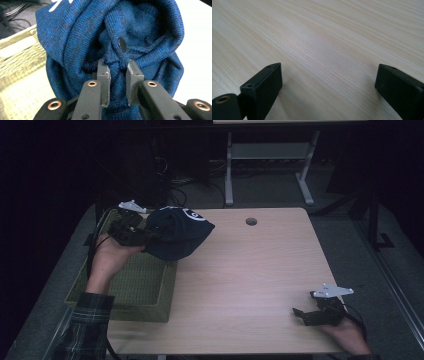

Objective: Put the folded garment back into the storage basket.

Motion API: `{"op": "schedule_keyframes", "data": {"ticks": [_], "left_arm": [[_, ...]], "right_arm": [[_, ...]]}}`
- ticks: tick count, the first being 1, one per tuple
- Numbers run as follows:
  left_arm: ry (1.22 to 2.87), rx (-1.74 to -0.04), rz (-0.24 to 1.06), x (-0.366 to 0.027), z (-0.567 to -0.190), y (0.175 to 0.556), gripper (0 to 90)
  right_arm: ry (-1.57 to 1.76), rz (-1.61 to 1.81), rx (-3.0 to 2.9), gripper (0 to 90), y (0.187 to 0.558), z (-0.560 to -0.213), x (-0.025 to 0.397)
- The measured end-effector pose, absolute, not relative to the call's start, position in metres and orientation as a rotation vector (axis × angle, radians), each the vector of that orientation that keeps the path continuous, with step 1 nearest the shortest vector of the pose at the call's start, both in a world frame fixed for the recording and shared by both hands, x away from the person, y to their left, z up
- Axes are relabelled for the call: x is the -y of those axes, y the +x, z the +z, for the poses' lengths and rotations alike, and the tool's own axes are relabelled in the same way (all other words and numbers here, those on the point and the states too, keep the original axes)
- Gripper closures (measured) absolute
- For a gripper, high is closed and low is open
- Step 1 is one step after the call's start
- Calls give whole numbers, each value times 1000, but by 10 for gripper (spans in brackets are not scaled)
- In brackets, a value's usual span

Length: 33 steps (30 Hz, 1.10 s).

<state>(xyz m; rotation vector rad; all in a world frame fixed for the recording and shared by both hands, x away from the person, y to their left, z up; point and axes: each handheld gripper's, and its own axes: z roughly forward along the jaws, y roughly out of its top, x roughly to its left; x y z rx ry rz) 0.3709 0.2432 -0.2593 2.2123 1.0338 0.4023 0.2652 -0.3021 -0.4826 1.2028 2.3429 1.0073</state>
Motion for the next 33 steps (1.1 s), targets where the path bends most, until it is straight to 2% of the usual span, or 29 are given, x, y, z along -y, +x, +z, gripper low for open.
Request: {"op": "schedule_keyframes", "data": {"ticks": [18,26,33], "left_arm": [[2177,-1228,508,-300,-276,363,762],[2125,-1333,519,-330,-291,361,762],[2123,-1387,509,-341,-308,362,762]], "right_arm": [[1204,1008,-2343,70,265,-483,302],[1212,1006,-2342,70,265,-483,302],[1206,1004,-2342,70,266,-483,302]]}}
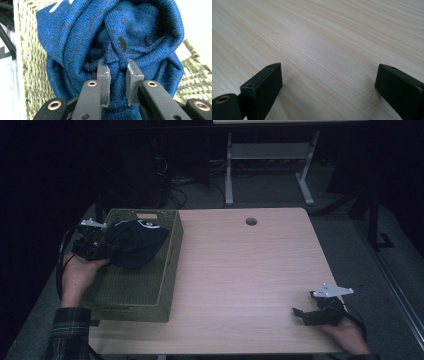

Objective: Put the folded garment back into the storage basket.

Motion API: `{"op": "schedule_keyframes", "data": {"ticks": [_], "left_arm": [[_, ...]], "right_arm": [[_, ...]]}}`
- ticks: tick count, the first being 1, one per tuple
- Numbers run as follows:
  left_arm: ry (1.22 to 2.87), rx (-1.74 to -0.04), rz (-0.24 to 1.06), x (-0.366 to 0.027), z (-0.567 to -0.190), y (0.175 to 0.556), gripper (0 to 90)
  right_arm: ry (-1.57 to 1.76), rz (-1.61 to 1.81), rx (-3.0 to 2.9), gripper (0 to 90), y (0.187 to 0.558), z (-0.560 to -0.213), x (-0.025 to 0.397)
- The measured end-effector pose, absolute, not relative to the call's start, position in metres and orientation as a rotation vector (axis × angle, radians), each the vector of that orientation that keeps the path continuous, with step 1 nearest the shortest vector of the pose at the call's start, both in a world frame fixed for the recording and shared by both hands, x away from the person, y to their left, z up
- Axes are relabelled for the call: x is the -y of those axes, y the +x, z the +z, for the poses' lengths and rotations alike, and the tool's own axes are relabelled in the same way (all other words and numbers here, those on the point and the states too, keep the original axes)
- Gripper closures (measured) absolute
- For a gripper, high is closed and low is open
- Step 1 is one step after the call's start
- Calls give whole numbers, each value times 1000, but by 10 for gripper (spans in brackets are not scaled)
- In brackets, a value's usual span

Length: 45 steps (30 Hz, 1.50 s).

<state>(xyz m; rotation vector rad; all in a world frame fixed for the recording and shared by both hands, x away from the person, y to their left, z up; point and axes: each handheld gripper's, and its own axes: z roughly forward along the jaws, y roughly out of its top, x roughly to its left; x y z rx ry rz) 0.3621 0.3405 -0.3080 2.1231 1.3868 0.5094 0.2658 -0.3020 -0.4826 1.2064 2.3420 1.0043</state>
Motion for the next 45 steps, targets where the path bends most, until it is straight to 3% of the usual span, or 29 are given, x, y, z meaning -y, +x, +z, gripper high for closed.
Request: {"op": "schedule_keyframes", "data": {"ticks": [28,34,35,37,40,45], "left_arm": [[2207,-1458,363,-335,-382,378,733],[2202,-1444,376,-335,-380,376,610],[2184,-1439,373,-336,-377,375,534],[2179,-1435,371,-336,-375,374,513],[2163,-1414,389,-333,-366,372,391],[2138,-1354,390,-317,-352,370,283]], "right_arm": [[1208,1004,-2342,70,266,-483,302],[1209,1004,-2342,70,266,-483,302],[1208,1004,-2342,70,266,-483,302],[1209,1004,-2342,70,266,-483,302],[1208,1004,-2342,70,266,-483,302],[1209,1004,-2342,70,266,-483,302]]}}
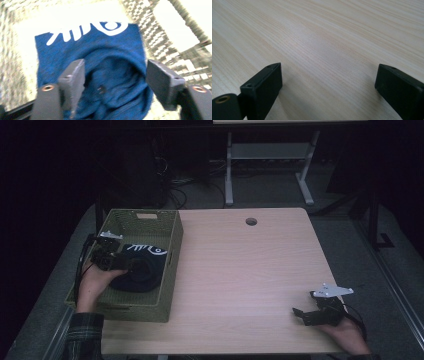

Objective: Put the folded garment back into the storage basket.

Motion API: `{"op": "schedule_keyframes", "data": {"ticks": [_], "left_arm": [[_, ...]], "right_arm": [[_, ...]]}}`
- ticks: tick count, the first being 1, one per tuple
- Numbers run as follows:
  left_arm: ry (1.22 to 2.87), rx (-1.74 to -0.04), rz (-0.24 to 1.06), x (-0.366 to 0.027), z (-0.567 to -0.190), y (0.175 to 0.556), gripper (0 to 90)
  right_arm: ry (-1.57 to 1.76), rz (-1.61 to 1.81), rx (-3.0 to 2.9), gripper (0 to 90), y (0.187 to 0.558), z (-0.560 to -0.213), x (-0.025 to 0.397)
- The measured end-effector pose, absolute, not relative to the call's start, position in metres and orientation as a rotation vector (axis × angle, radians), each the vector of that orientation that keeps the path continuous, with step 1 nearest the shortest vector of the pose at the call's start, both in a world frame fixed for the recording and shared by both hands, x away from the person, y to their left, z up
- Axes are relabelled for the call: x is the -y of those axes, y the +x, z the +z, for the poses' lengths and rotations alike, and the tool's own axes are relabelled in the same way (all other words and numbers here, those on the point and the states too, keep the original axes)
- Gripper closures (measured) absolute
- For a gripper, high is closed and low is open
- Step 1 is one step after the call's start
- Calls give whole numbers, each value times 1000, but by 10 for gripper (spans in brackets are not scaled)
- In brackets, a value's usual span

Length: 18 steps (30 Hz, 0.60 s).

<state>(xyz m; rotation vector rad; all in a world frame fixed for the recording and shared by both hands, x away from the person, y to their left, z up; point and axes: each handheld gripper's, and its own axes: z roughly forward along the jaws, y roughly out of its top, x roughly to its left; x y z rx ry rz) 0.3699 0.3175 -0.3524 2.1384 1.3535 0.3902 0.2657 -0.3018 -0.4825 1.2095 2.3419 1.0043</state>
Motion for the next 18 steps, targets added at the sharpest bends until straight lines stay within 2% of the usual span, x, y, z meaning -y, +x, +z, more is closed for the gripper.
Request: {"op": "schedule_keyframes", "data": {"ticks": [4,18], "left_arm": [[2086,-1274,341,-296,-343,369,241],[2042,-1081,286,-230,-331,360,211]], "right_arm": [[1210,1004,-2342,70,266,-483,302],[1210,1005,-2342,70,266,-483,302]]}}
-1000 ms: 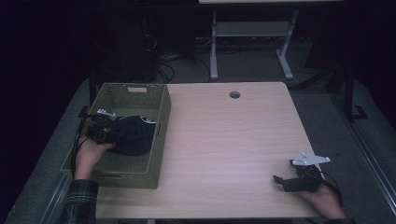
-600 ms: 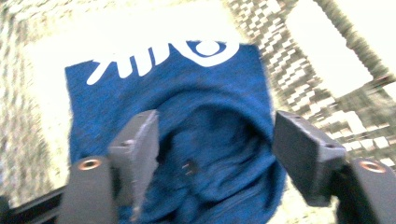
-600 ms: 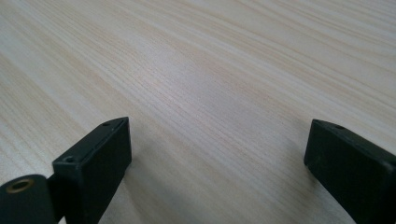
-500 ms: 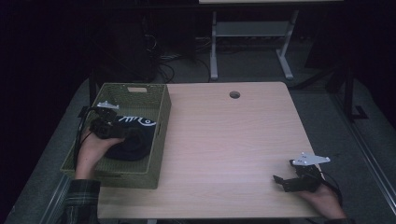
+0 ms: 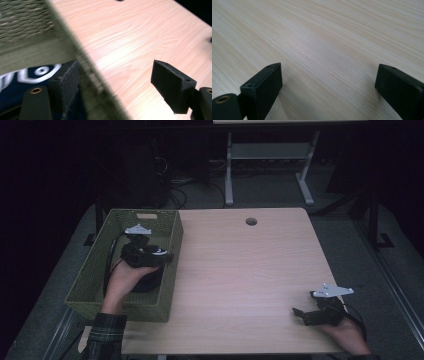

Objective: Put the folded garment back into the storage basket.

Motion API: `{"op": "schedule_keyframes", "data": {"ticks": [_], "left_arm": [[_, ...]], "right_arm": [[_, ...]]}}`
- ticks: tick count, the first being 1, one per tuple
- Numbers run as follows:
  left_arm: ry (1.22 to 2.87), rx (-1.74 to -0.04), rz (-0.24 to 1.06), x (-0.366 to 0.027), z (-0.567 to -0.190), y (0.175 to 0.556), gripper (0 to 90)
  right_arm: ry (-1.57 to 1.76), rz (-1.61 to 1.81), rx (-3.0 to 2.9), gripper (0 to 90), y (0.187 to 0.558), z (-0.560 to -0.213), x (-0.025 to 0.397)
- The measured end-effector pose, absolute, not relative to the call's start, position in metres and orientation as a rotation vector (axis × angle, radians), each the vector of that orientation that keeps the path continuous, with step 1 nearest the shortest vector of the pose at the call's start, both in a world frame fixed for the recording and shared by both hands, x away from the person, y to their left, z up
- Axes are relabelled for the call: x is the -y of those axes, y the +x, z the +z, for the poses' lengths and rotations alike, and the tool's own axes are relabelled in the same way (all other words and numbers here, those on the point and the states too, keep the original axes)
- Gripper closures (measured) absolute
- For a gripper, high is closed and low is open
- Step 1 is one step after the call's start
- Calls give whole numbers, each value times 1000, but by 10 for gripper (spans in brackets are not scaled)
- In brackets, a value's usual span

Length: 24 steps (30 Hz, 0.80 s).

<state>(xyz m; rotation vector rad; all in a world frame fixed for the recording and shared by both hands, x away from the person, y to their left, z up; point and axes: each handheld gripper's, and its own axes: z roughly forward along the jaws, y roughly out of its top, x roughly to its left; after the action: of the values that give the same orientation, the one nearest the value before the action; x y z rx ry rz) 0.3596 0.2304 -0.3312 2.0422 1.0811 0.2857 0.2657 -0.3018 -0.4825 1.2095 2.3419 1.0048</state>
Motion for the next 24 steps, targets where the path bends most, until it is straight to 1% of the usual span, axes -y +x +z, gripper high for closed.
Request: {"op": "schedule_keyframes", "data": {"ticks": [6,11,12,18,24], "left_arm": [[2059,-996,260,-191,-335,353,182],[2082,-937,256,-164,-343,348,177],[2082,-937,256,-164,-343,348,177],[2106,-908,276,-137,-360,341,173],[2136,-878,277,-121,-376,335,167]], "right_arm": [[1209,1004,-2342,70,266,-483,302],[1208,1004,-2342,70,266,-483,302],[1209,1004,-2342,70,266,-483,302],[1209,1004,-2342,70,266,-483,302],[1208,1004,-2342,71,266,-483,302]]}}
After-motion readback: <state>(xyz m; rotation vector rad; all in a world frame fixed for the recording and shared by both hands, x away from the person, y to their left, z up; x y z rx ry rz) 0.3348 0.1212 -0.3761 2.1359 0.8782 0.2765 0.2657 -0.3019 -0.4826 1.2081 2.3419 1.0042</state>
